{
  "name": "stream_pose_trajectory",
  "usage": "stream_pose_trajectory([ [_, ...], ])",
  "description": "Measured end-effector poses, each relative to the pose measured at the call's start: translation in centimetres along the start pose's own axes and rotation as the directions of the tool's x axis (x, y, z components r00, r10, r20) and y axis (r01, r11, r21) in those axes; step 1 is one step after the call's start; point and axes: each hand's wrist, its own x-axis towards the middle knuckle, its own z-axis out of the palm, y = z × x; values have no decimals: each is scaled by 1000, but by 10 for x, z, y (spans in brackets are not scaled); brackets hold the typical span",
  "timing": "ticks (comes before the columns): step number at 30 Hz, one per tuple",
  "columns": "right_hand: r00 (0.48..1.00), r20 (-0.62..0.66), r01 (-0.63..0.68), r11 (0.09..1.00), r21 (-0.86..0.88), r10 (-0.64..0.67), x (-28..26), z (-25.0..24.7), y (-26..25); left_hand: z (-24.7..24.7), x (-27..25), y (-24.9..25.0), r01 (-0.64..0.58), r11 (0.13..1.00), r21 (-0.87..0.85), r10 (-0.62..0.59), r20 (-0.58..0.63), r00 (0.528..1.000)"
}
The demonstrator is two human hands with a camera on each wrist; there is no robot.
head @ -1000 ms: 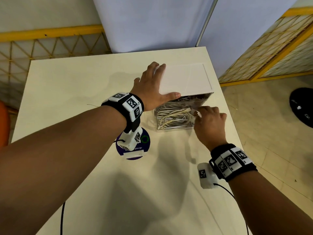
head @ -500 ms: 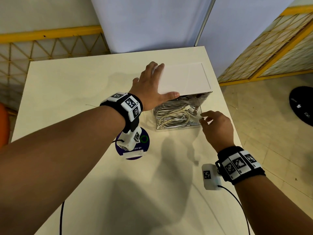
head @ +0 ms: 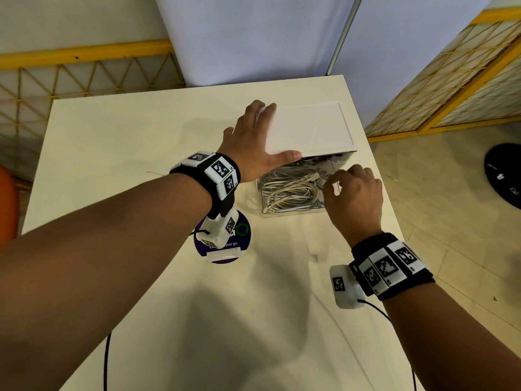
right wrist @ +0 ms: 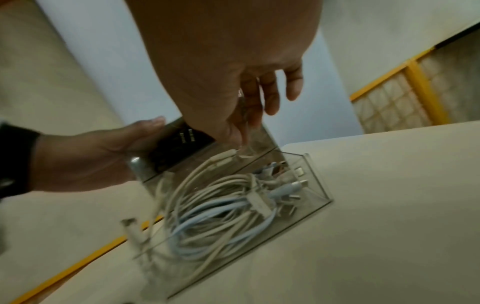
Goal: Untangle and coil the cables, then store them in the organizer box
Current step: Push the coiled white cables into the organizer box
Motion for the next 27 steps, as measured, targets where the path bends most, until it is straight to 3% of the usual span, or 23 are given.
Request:
stream_pose_trajectory([
  [2,977,-45,214,972,102,-210,-7,-4,-16,1,0,1,6,1000,-5,-6,-1,1000],
  [4,908,59,404,905,135,-414,-19,-3,-28,1,0,1,15,1000,-13,-15,-1,1000],
  [6,836,223,493,864,99,-502,-33,2,-35,1,0,0,18,1000,-12,-18,-1,1000],
  [8,798,365,504,863,32,-479,-44,9,-35,1,0,-1,15,1000,-5,-15,3,1000],
  [10,796,406,491,871,2,-450,-49,15,-32,1,1,-1,13,1000,1,-13,2,1000],
  [22,890,354,320,947,-33,-288,-54,38,-31,1,-1,1,5,1000,-7,-5,-19,1000],
  [27,899,347,324,938,-120,-266,-52,43,-36,1,-1,2,-1,1000,-13,0,-27,1000],
])
